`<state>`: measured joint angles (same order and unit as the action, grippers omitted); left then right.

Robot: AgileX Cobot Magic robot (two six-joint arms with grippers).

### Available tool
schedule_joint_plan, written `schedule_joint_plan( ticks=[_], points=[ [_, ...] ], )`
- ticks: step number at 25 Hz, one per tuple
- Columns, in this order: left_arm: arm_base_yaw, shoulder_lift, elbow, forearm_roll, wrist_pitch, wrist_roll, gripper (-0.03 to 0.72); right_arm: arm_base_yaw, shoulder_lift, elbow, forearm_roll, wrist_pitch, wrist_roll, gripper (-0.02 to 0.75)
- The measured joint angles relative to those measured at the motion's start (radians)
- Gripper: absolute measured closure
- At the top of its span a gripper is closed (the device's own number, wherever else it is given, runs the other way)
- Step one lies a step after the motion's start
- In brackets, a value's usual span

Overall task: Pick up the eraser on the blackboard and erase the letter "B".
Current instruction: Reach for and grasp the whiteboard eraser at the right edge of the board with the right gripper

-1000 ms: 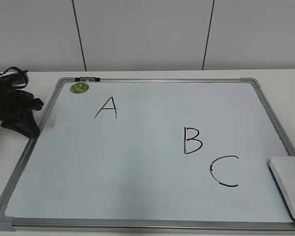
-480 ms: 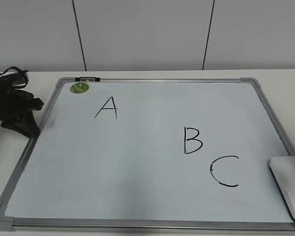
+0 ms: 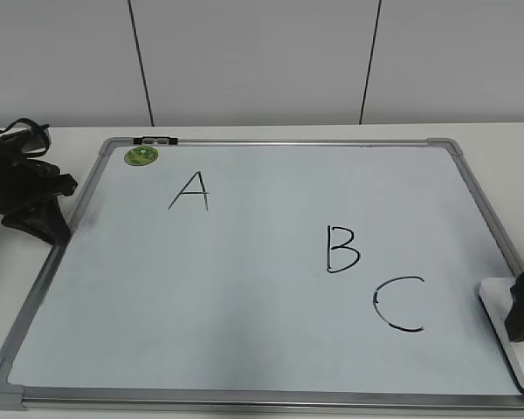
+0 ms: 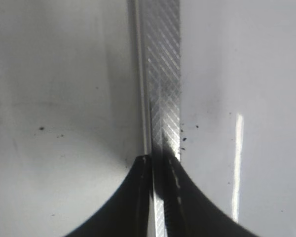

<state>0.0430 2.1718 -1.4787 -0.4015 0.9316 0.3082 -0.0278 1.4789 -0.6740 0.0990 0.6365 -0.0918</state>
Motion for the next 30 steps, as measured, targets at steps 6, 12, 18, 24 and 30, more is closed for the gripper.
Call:
schedule_joint_plan(
  ticks=[6,12,18,24,30],
  points=[
    [0.000,0.000,0.000,0.000,0.000,0.000,0.656,0.000,0.068,-0.002,0.008,-0.027,-0.001,0.092],
    [0.000,0.000,0.000,0.000,0.000,-0.002,0.656,0.002,0.093,-0.003,0.014,-0.053,-0.002,0.103],
    [0.000,0.000,0.000,-0.002,0.000,-0.002,0.656,0.002,0.095,-0.003,0.017,-0.057,-0.005,0.112],
    [0.000,0.000,0.000,-0.002,0.000,-0.002,0.656,0.002,0.095,-0.003,0.025,-0.057,-0.005,0.115],
    [0.000,0.000,0.000,-0.002,0.000,-0.002,0.656,0.002,0.095,-0.003,0.031,-0.057,-0.014,0.117]
  ],
)
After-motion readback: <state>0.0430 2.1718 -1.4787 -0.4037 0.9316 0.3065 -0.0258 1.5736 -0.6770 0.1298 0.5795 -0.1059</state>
